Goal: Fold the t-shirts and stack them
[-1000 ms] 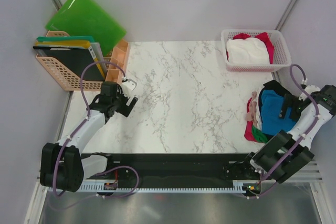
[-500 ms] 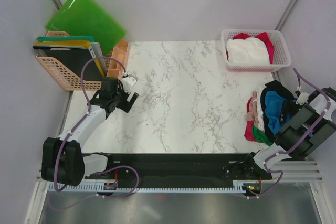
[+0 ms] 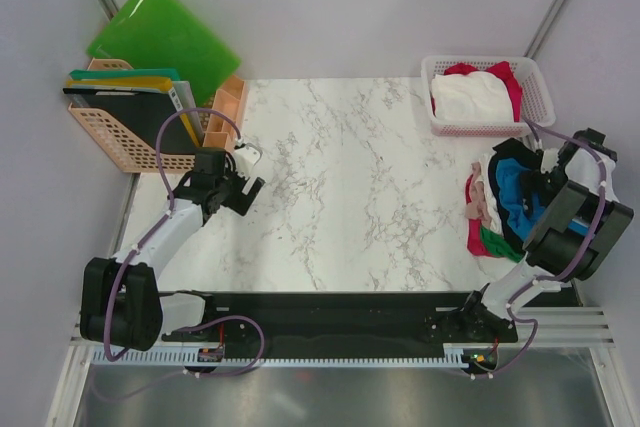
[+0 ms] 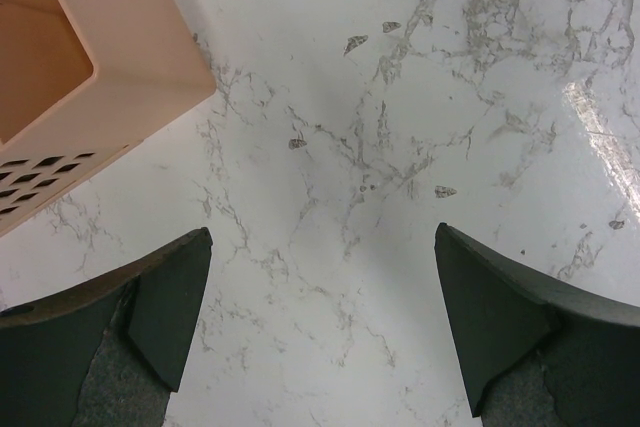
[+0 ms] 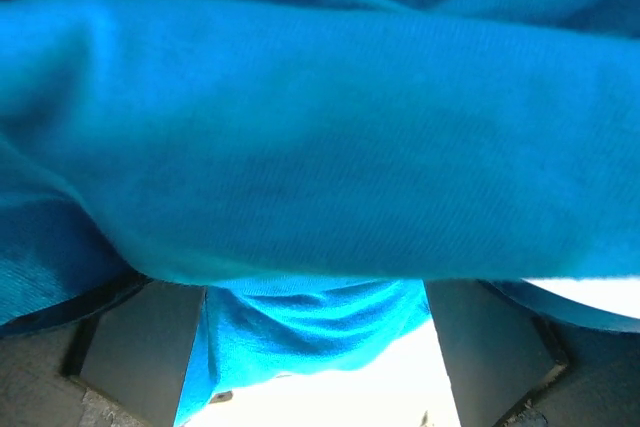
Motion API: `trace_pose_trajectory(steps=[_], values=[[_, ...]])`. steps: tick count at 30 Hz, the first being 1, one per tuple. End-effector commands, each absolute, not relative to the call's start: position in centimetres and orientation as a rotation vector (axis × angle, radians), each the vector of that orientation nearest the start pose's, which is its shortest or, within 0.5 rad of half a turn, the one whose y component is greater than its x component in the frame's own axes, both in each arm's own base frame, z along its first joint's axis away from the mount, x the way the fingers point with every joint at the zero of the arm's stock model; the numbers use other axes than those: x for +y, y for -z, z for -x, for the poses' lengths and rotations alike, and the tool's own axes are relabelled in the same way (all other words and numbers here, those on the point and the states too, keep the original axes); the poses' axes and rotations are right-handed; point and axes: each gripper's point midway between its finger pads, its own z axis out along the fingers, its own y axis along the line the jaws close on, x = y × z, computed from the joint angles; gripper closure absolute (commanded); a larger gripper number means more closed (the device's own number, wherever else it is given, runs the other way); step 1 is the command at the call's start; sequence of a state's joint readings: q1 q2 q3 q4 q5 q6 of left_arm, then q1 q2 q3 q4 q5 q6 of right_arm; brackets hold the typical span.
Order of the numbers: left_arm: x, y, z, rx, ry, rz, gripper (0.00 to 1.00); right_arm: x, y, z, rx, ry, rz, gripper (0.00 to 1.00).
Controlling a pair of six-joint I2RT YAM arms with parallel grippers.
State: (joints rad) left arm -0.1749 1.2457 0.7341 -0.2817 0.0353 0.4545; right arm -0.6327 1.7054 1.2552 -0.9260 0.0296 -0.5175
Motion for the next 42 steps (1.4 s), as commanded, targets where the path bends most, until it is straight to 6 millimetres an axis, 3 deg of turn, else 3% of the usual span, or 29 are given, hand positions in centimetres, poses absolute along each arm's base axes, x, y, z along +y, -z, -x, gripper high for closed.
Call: trace_pose_trajectory(steps=[1,8,11,14,16,19,23,24,25,26,28,29,32,36,37,38,42], values=[[-4.5,-10.7,-33.4,2.195,-0.111,-0.721,0.00,-22.3,-6.1,-31.0,2.804,0.289,-0.154,0.07],[-4.4,-10.9,-33.4,2.194,-0.113,-0.716,0.00,-21.4,-5.8,-34.3,2.811,0.349,-0.093,0.07],[-4.4,-11.1,-33.3,2.190,-0.115,-0.714,0.00,-21.2,-5.7,-34.6,2.821,0.365,-0.069,0.07],[-4.2,-11.2,-33.3,2.184,-0.123,-0.709,0.00,-20.7,-6.4,-34.5,2.802,0.352,-0.054,0.06],[-4.3,-11.2,-33.1,2.182,-0.115,-0.713,0.00,-20.2,-8.1,-34.5,2.759,0.335,-0.049,0.04],[-4.5,-11.3,-33.1,2.177,-0.104,-0.718,0.00,-19.2,-11.9,-34.0,2.710,0.302,-0.037,0.02],[-4.6,-11.9,-33.1,2.159,-0.102,-0.718,0.00,-18.0,-20.7,-34.2,2.557,0.293,0.005,0.02],[-4.6,-12.2,-33.1,2.150,-0.102,-0.713,0.00,-17.6,-23.4,-33.7,2.505,0.314,0.011,0.02],[-4.7,-12.4,-33.0,2.143,-0.097,-0.715,0.00,-17.1,-24.7,-32.9,2.499,0.309,0.018,0.02],[-4.7,-12.9,-33.0,2.132,-0.100,-0.716,0.00,-16.7,-28.2,-32.7,2.415,0.334,0.029,0.02],[-4.7,-14.3,-33.0,2.097,-0.109,-0.713,0.00,-15.8,-30.7,-31.9,2.365,0.321,0.024,0.02],[-4.5,-14.7,-33.0,2.087,-0.124,-0.711,0.00,-15.2,-32.8,-31.5,2.305,0.326,0.019,0.02],[-4.0,-17.3,-33.3,2.022,-0.171,-0.674,0.00,-12.3,-35.5,-30.9,2.189,0.202,0.029,0.02],[-3.6,-20.5,-33.4,1.912,-0.194,-0.596,0.00,-6.5,-38.6,-31.4,1.949,-0.090,0.102,0.02],[-3.8,-21.8,-33.1,1.871,-0.186,-0.582,0.00,-4.6,-38.0,-31.3,1.922,-0.208,0.139,0.02],[-4.3,-22.4,-33.0,1.846,-0.151,-0.583,0.00,-3.3,-39.2,-30.5,1.863,-0.255,0.132,0.02],[-5.5,-25.5,-32.5,1.777,-0.072,-0.560,0.00,-1.3,-42.4,-30.6,1.663,-0.318,0.195,0.02]])
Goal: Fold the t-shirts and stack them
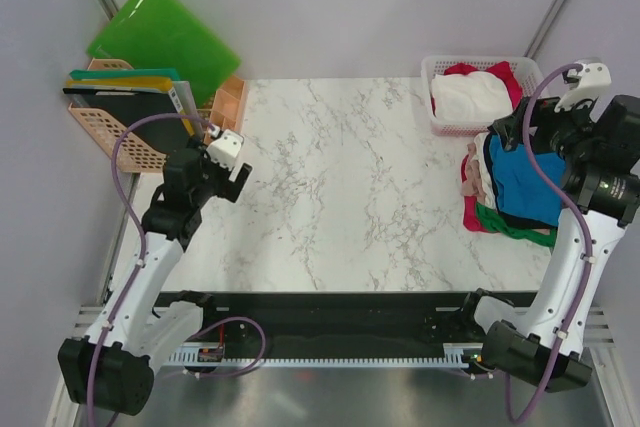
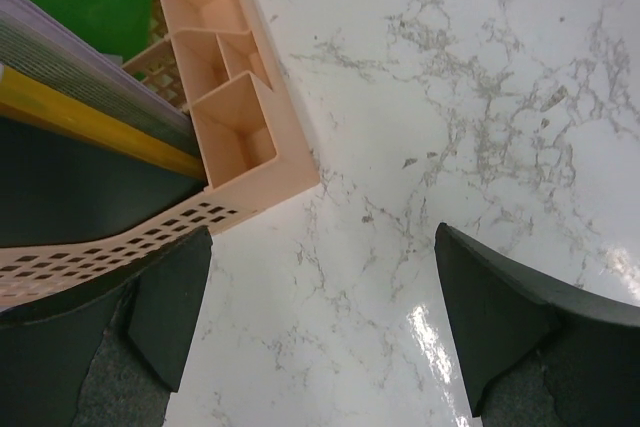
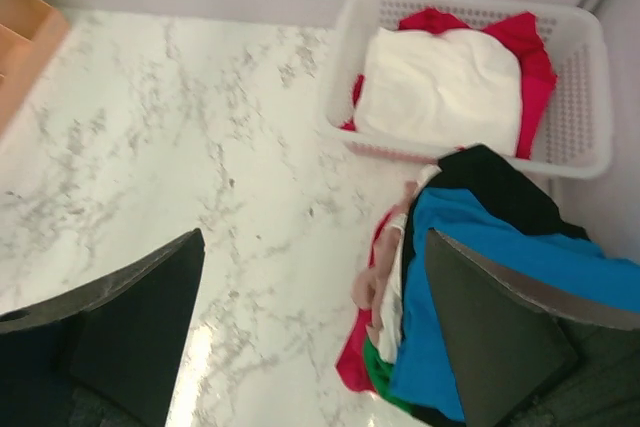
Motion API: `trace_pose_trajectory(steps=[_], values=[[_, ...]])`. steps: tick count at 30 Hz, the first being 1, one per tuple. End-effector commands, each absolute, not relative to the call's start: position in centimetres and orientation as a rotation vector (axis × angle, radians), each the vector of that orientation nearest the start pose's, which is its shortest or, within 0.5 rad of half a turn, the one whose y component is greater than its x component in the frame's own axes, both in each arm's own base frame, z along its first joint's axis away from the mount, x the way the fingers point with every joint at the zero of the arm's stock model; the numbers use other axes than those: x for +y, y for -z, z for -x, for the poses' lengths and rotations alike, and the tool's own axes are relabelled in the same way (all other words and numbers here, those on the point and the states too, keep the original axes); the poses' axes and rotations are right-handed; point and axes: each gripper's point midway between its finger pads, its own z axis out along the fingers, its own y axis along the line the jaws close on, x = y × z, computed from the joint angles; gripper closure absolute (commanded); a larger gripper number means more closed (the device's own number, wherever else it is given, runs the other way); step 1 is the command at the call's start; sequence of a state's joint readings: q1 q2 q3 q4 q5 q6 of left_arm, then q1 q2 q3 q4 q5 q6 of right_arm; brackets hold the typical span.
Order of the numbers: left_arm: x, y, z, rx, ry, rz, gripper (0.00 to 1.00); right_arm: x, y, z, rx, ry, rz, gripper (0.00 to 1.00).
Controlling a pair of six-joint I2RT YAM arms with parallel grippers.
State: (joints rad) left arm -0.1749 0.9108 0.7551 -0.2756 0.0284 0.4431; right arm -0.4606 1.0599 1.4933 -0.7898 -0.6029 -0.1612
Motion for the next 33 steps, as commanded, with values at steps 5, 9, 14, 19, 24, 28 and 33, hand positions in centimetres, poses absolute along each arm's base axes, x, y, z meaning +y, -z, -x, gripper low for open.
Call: trace_pose_trajectory(steps=[5,9,14,19,24,28,33], values=[[-6.5,-28.0,-33.5,1.890,0.063,-0.420,0.00,-1.6,-44.0,-31.2,1.616,-0.344,0.120,0.02],[-4.2,-32.2,-35.6,1.897,0.045,-0.023,0.00,-2.8,-42.1,-32.6,1.751,-0.316,-0.024,0.02],[-1.3,-32.1,-36.6,1.909,-0.092,0.200,0.02,-5.0,-40.1,-35.0,1.921,-0.044,-0.115,0.02],[-1.0,-31.9,-36.3,1.914,-0.116,0.186,0.02,-4.8,-35.9,-37.4,2.179,0.175,-0.026,0.02],[0.1,-33.1,-35.7,1.865,-0.195,0.154,0.03,0.0,-41.8,-38.1,1.881,-0.076,0.056,0.02],[0.2,-34.3,-35.4,1.793,-0.198,0.122,0.03,-0.3,-40.8,-37.6,1.907,-0.048,0.070,0.02],[-0.8,-34.8,-35.6,1.752,-0.136,0.090,0.04,0.6,-37.1,-37.0,1.923,-0.097,0.094,0.02]])
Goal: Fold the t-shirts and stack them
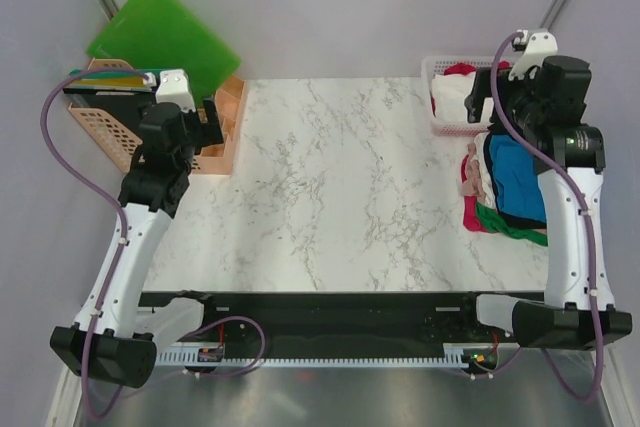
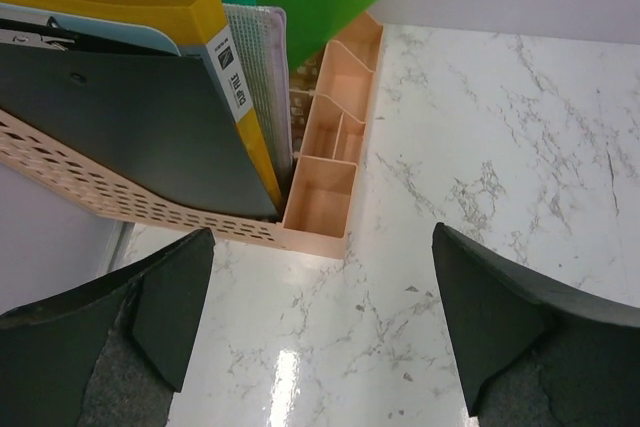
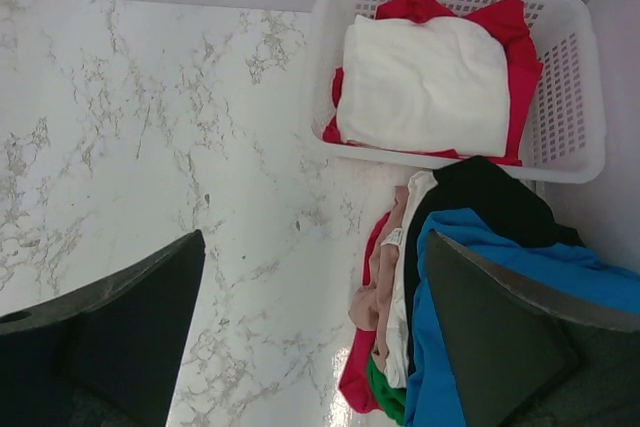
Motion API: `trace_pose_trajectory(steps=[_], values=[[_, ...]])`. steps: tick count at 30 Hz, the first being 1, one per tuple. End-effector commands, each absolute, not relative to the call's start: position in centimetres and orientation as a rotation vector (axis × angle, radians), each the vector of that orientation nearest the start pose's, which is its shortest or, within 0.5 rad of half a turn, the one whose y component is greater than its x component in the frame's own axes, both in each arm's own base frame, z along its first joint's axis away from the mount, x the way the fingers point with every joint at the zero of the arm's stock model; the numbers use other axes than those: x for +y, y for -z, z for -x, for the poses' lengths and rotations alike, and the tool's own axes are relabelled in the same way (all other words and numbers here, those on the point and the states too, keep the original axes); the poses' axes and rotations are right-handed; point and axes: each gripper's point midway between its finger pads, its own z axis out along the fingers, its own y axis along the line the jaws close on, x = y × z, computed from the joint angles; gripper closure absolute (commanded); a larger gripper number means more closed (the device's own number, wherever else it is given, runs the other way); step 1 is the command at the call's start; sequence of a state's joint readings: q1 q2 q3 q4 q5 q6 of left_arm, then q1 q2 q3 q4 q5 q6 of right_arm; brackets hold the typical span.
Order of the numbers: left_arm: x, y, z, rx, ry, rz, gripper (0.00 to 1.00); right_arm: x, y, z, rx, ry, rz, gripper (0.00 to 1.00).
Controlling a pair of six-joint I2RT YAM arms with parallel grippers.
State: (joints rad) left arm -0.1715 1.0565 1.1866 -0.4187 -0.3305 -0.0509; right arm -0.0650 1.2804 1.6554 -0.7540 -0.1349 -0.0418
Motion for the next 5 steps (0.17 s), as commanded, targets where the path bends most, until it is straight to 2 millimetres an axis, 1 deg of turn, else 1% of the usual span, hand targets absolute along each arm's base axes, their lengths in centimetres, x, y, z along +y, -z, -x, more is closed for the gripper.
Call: trace_pose_trajectory(steps=[1,2,3,4,5], values=[[-0.91,-34.70,-35.70,1.754,-0.132,0.080,0.04,0.64,-37.12,-36.74,1.917,-0.100,0.097,0.02],[-0.99,-34.39,-35.78,1.755,-0.134,0.066,0.06,0.57,-36.88,-36.63,1.921,-0.095,0.099,0.02],[-1.03,-34.94,-35.99,1.721,-0.129,0.073,0.06,0.55,-36.81,-36.60,1.924,-0.088,0.105,0.02],[-0.82,-34.88,-35.99,1.722,-0.156,0.049,0.05,0.54,-36.92,-36.53,1.923,-0.084,0.108,0.02],[-0.79,-34.84,-36.02,1.728,-0.161,0.046,0.02,0.56,-37.18,-36.52,1.915,-0.083,0.111,0.02]])
